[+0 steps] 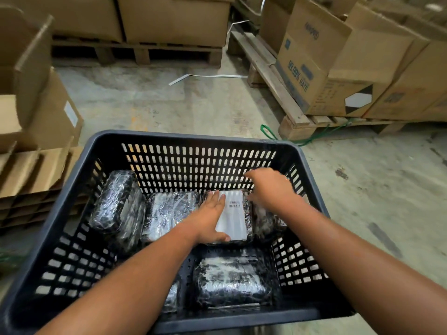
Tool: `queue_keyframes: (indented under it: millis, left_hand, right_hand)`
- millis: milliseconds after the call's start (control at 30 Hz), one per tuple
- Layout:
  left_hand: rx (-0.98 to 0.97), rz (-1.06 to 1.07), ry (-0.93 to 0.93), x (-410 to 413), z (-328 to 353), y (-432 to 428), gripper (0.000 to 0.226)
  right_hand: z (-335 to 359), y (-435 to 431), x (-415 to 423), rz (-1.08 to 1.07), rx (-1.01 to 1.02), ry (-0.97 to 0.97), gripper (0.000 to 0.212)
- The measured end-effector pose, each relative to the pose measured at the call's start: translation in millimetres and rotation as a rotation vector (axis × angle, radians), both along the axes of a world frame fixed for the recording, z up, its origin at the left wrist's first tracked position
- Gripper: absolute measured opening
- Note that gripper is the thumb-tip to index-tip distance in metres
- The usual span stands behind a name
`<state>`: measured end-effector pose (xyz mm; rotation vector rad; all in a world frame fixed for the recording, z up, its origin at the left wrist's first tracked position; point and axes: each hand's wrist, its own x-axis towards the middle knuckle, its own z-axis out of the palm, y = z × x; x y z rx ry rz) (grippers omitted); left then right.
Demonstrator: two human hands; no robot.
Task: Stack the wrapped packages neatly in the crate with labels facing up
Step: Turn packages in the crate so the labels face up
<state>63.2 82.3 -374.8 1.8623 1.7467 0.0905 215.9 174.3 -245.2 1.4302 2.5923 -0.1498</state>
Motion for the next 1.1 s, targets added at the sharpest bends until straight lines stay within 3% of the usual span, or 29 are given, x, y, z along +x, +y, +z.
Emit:
queue_keyframes:
  millis: [133,200,333,500,600,767,900,1033,1100]
  left_hand:
    - [-0.065,-0.112,0.083,6,2,0,0.115]
    - [-0.081,-0.149,0.130,7,1,-1,0.111]
    - [-0.074,-0.151,0.144,8,1,-1,0.110]
    - [-0.069,-0.164,0.146,6,1,-1,0.112]
    - [-0.068,-0.188,0.152,5,3,0,0.111]
    - [0.088,-0.119,-0.098,9,18,3,0.103]
    - [0.177,0.099,-0.393,18,45,-1,0.118]
    - [0.290,0.116,-0.502,38,68,-13,0.126]
    - [0.391,0.098,-0.449,43,75,-13,0.126]
  right_hand:
    - [7,-4,24,-0.091,0.018,-0.100,0.033]
    - [2,-10,29,-0.114,-0.032,-0.099,0.044]
    - [0,-4,34,-0.237,-0.201,0.085,0.083]
    - [-9,2,32,-0.279,-0.284,0.140,0.079]
    - [-8,7,28,-0.288,-0.391,0.203,0.088]
    - [5,15,29,-0.279,-0.347,0.264,0.085]
    - [31,25,32,-0.368,-0.315,0.391,0.084]
    - [54,34,36,-0.581,-0.581,0.769,0.078]
    - [59,33,35,-0.606,-0.693,0.822,0.073]
